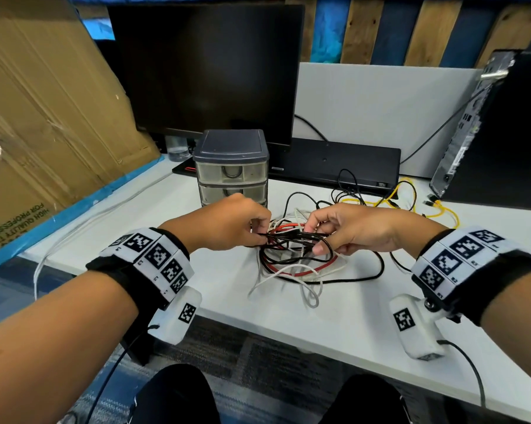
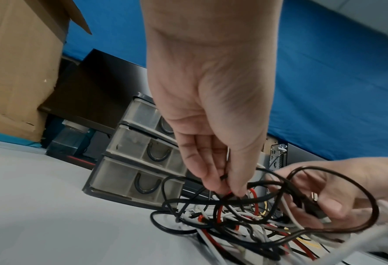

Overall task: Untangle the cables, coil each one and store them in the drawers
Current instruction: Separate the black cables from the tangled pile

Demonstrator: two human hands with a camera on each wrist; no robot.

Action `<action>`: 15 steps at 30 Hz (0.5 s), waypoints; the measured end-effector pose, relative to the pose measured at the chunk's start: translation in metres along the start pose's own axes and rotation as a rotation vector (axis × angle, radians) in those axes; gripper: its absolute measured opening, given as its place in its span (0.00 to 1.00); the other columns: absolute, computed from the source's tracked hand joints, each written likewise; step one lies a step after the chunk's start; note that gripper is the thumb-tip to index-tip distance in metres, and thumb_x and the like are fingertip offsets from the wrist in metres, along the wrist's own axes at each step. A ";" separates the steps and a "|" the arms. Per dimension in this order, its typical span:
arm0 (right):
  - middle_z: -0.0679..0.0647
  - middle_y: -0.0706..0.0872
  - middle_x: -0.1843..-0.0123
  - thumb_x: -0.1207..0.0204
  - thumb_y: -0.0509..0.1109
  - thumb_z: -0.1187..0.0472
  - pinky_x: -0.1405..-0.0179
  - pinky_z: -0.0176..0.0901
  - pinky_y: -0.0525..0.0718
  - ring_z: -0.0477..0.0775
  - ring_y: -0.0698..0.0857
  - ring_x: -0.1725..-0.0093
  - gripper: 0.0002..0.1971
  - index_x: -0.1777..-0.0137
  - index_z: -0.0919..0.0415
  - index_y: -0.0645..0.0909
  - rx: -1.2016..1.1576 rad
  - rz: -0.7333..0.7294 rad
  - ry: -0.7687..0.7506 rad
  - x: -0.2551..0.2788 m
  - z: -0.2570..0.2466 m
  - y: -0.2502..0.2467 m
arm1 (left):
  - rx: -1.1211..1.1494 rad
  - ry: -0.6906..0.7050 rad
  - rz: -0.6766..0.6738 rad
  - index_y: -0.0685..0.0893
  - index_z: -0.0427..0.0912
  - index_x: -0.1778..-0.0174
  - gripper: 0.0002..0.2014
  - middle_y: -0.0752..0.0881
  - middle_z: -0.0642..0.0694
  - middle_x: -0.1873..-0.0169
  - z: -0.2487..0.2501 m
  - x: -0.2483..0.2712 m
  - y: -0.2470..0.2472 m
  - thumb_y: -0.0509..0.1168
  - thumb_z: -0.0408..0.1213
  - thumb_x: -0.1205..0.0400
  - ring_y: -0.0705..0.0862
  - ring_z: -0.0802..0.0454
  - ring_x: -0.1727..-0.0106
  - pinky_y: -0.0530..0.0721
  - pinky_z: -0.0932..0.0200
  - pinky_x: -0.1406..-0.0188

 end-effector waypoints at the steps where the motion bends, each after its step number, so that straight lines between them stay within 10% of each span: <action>1: 0.50 0.90 0.57 0.25 0.80 0.69 0.68 0.37 0.71 0.51 0.76 0.64 0.16 0.42 0.55 0.82 -0.010 -0.014 0.007 0.001 0.001 0.000 | 0.021 -0.005 0.017 0.86 0.42 0.58 0.07 0.82 0.59 0.69 0.000 0.000 -0.001 0.76 0.38 0.18 0.79 0.71 0.62 0.71 0.74 0.67; 8: 0.57 0.91 0.50 0.25 0.80 0.69 0.71 0.38 0.67 0.62 0.75 0.52 0.17 0.41 0.53 0.82 -0.028 -0.078 0.025 0.000 0.002 0.003 | 0.134 -0.023 0.066 0.87 0.47 0.56 0.04 0.87 0.56 0.64 0.002 -0.002 -0.004 0.75 0.39 0.17 0.83 0.64 0.61 0.76 0.72 0.65; 15: 0.55 0.93 0.53 0.23 0.78 0.67 0.77 0.33 0.68 0.48 0.86 0.69 0.09 0.46 0.58 0.86 0.124 -0.060 0.013 0.002 0.003 0.001 | 0.117 0.022 0.069 0.86 0.43 0.62 0.13 0.85 0.49 0.69 0.004 -0.002 -0.019 0.69 0.43 0.13 0.81 0.55 0.67 0.80 0.60 0.65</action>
Point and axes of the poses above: each hand's wrist, its own x-axis away from the middle knuckle, its own y-axis out of the palm, z = x × y, the point moved 5 cm from there along -x, towards the middle knuckle
